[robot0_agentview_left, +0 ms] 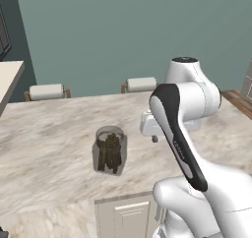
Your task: Pick the jar and jar from the dining table and place them in the open cabinet. Close the cabinet after placing the objects.
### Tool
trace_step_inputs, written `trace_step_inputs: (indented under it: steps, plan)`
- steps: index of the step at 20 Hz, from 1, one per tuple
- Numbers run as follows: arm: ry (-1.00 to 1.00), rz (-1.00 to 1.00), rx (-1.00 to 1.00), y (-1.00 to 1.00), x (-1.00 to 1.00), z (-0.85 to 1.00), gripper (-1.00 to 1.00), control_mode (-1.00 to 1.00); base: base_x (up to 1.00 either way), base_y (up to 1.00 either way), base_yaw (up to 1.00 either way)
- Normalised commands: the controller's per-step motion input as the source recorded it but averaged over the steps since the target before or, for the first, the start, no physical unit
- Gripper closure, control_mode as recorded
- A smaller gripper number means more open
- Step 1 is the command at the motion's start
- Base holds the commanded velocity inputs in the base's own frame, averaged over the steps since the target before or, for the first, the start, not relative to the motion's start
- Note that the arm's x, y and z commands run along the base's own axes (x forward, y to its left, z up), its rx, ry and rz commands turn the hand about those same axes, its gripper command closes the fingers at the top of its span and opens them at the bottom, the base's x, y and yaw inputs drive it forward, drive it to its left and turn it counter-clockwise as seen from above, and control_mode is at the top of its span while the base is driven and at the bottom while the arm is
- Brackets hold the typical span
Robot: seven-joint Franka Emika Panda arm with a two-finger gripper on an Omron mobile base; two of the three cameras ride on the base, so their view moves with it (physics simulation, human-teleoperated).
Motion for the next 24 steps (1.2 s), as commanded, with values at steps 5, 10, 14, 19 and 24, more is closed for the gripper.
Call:
trace_step_inputs:
  steps: [5,10,14,19,24]
  plan:
    - [-0.03,0.0,0.0,0.14,0.23,-0.25,-1.0,-1.0,0.0,0.0,0.0]
    - [-0.02,0.0,0.0,0.16,0.29,-0.05,-1.0,-1.0,0.0,0.0,0.0]
    - [0.0,0.0,0.01,0.07,0.37,0.0,-1.0,-1.0,0.0,0.0,0.0]
    - [0.0,0.0,0.03,0.0,0.27,0.0,-1.0,-1.0,0.0,0.0,0.0]
    - [0.0,0.0,0.0,0.0,0.17,0.0,-1.0,-1.0,0.0,0.0,0.0]
